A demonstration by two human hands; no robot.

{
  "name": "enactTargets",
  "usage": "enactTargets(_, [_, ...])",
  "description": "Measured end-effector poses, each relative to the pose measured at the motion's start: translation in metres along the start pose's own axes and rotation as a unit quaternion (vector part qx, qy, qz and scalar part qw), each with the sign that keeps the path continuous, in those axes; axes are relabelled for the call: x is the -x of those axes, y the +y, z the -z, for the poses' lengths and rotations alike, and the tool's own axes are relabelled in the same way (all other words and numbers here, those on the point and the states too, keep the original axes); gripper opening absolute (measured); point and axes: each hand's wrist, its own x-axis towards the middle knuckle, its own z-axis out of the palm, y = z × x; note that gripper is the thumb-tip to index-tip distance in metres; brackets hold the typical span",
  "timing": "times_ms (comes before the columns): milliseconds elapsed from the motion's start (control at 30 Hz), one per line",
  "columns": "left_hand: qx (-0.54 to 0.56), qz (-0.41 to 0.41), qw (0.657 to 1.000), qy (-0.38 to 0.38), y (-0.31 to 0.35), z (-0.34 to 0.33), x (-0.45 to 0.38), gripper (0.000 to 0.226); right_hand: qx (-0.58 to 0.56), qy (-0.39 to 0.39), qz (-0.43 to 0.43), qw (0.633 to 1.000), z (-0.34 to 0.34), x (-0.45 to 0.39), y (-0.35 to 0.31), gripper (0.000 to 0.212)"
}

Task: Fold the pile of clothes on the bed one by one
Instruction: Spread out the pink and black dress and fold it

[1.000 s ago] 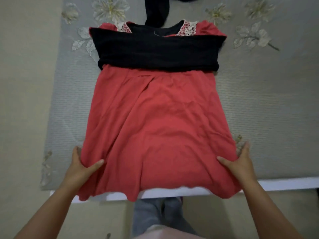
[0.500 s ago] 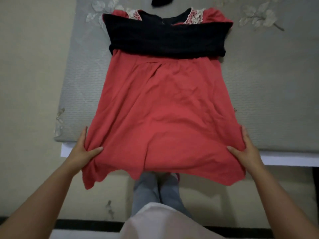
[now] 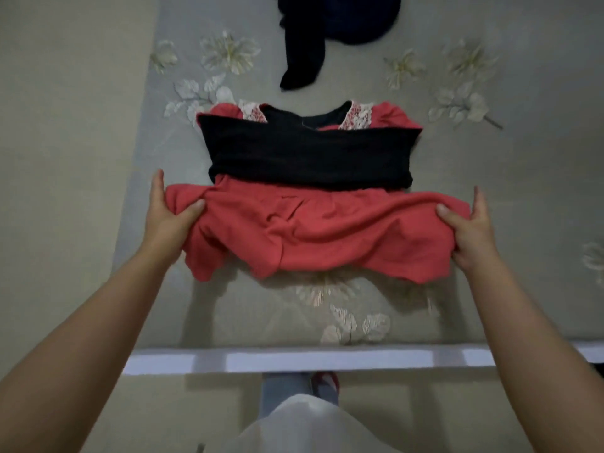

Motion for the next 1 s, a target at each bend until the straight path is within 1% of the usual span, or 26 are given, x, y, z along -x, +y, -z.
enactTargets(33, [0.059,0.028,0.998,0.004,0.014,-0.006,-0.026,0.078,-0.033,-0.004,-0.043,0.999,-0.015,-0.018,-0.019,0.055])
enactTargets(67, [0.136,0.069,0.988,0.006,0.028,-0.012,-0.054,0.069,-0.068,-0.008,-0.095,0.993,-0.026,-0.04,-0.035,0.03])
enactTargets(100, [0.219,0.12,0.968,-0.004,0.042,-0.018,-0.081,0.053,-0.133,-0.005,-0.145,0.98,-0.039,-0.057,-0.049,0.009])
enactTargets(133, [0.28,0.166,0.945,-0.015,0.052,-0.023,-0.106,0.035,-0.195,0.028,-0.165,0.966,-0.05,-0.075,-0.055,0.02])
enactTargets(167, [0.324,0.198,0.925,-0.01,0.057,-0.026,-0.128,0.033,-0.267,0.063,-0.168,0.947,-0.061,-0.091,-0.06,0.024])
enactTargets(200, [0.36,0.217,0.907,0.004,0.057,-0.03,-0.145,0.04,-0.325,0.096,-0.158,0.927,-0.07,-0.106,-0.059,0.025])
enactTargets(233, [0.381,0.243,0.892,0.014,0.058,-0.036,-0.156,0.046,-0.347,0.112,-0.161,0.917,-0.078,-0.118,-0.057,0.032])
enactTargets(267, [0.364,0.244,0.899,0.011,0.056,-0.044,-0.164,0.051,-0.281,0.129,-0.139,0.941,-0.087,-0.127,-0.055,0.04])
enactTargets(300, [0.312,0.221,0.924,0.025,0.053,-0.052,-0.169,0.054,-0.195,0.142,-0.106,0.965,-0.093,-0.136,-0.048,0.045])
enactTargets(333, [0.22,0.164,0.961,0.047,0.047,-0.06,-0.17,0.056,-0.073,0.152,-0.06,0.984,-0.097,-0.142,-0.042,0.049])
enactTargets(367, [0.113,0.083,0.989,0.052,0.039,-0.068,-0.17,0.062,0.066,0.16,-0.006,0.985,-0.1,-0.147,-0.036,0.052])
enactTargets(400, [0.009,0.013,0.999,0.045,0.03,-0.074,-0.171,0.069,0.211,0.17,0.046,0.962,-0.102,-0.153,-0.031,0.053])
enactTargets(433, [-0.088,-0.029,0.995,0.042,0.022,-0.079,-0.175,0.074,0.326,0.17,0.091,0.925,-0.101,-0.16,-0.025,0.054])
enactTargets(467, [-0.16,-0.046,0.985,0.047,0.016,-0.083,-0.18,0.076,0.401,0.168,0.109,0.894,-0.101,-0.165,-0.021,0.058])
enactTargets(500, [-0.193,-0.04,0.979,0.057,0.012,-0.085,-0.183,0.076,0.439,0.172,0.099,0.876,-0.102,-0.171,-0.018,0.065])
enactTargets(533, [-0.206,-0.018,0.976,0.063,0.009,-0.088,-0.188,0.076,0.46,0.177,0.063,0.868,-0.103,-0.177,-0.016,0.071])
enactTargets(600, [-0.234,0.014,0.97,0.072,0.007,-0.095,-0.196,0.074,0.48,0.178,-0.02,0.859,-0.104,-0.187,-0.015,0.072])
enactTargets(633, [-0.256,0.018,0.963,0.076,0.006,-0.096,-0.198,0.073,0.481,0.167,-0.044,0.86,-0.105,-0.192,-0.015,0.067])
enactTargets(667, [-0.273,0.019,0.959,0.075,0.006,-0.096,-0.199,0.071,0.488,0.146,-0.047,0.859,-0.106,-0.194,-0.015,0.06])
enactTargets(733, [-0.292,0.017,0.954,0.068,0.006,-0.094,-0.199,0.068,0.502,0.12,0.013,0.856,-0.104,-0.196,-0.017,0.047])
enactTargets(767, [-0.3,0.007,0.951,0.068,0.005,-0.093,-0.197,0.065,0.492,0.131,0.06,0.858,-0.101,-0.196,-0.021,0.042])
enactTargets(833, [-0.314,-0.019,0.946,0.072,0.005,-0.092,-0.193,0.061,0.415,0.185,0.12,0.883,-0.09,-0.202,-0.032,0.041])
enactTargets(867, [-0.321,-0.024,0.944,0.075,0.006,-0.091,-0.191,0.059,0.359,0.211,0.116,0.901,-0.086,-0.208,-0.039,0.043])
enactTargets(933, [-0.342,-0.019,0.936,0.078,0.005,-0.089,-0.187,0.059,0.228,0.249,0.055,0.94,-0.077,-0.226,-0.049,0.047])
enactTargets(967, [-0.353,-0.016,0.932,0.078,0.004,-0.086,-0.185,0.059,0.161,0.257,0.009,0.953,-0.077,-0.235,-0.052,0.046])
enactTargets(1000, [-0.364,-0.013,0.928,0.076,0.003,-0.084,-0.184,0.059,0.13,0.259,-0.031,0.956,-0.077,-0.242,-0.052,0.044])
